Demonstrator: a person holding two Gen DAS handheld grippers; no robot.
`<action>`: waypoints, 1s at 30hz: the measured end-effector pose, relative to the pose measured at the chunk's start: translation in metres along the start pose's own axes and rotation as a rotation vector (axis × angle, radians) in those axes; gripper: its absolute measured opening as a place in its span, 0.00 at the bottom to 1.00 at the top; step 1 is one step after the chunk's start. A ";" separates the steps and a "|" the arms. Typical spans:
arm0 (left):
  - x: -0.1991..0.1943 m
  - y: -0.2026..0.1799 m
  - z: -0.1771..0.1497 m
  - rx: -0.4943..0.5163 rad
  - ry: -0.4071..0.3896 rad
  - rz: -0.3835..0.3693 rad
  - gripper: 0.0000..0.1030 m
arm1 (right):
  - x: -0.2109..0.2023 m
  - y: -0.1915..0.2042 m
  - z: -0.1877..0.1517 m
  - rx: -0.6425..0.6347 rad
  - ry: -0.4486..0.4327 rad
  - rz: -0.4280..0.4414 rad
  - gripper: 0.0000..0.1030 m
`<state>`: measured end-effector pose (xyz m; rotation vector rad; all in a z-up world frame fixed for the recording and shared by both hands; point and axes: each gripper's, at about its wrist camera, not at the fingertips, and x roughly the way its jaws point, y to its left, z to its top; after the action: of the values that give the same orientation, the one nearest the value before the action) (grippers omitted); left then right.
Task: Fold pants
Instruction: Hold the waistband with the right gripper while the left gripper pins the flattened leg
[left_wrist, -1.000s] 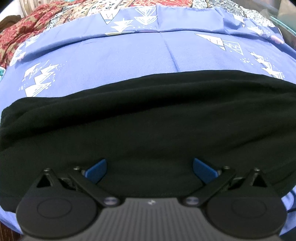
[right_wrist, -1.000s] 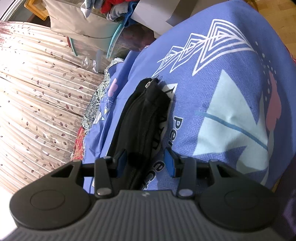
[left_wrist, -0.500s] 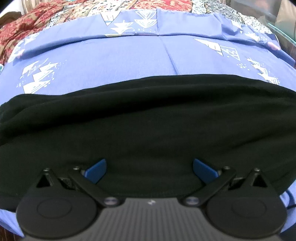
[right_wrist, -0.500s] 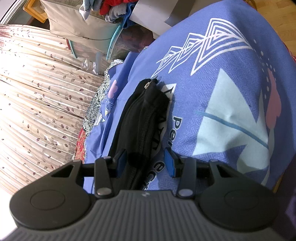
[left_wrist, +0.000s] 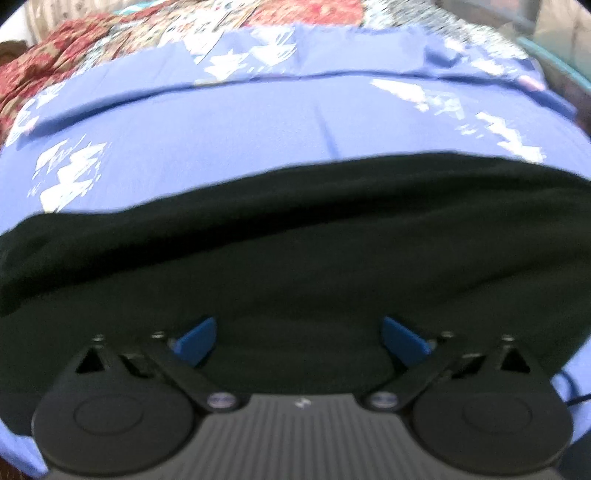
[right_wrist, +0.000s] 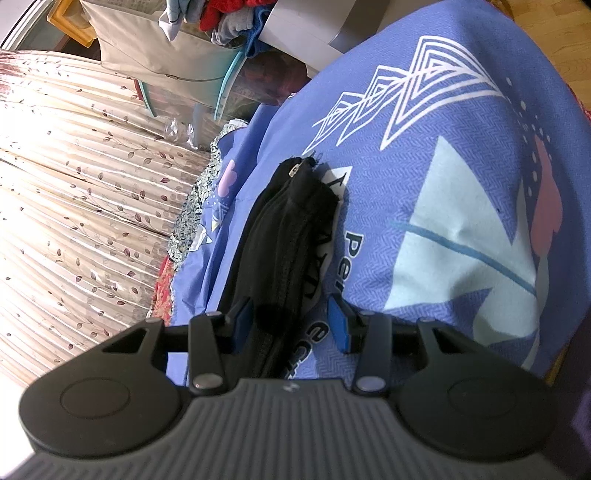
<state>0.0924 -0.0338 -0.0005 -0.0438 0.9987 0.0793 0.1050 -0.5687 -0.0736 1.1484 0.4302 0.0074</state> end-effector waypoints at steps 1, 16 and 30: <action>-0.004 -0.003 0.003 0.009 -0.013 -0.014 0.93 | 0.000 0.000 0.000 0.001 0.001 0.001 0.46; 0.014 -0.078 0.036 0.185 -0.010 -0.102 1.00 | 0.001 -0.001 0.005 0.013 0.018 0.000 0.46; 0.028 -0.070 0.015 0.177 0.024 -0.083 1.00 | 0.001 -0.002 0.004 0.020 0.020 0.012 0.46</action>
<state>0.1264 -0.1016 -0.0161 0.0762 1.0238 -0.0855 0.1069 -0.5727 -0.0746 1.1710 0.4419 0.0254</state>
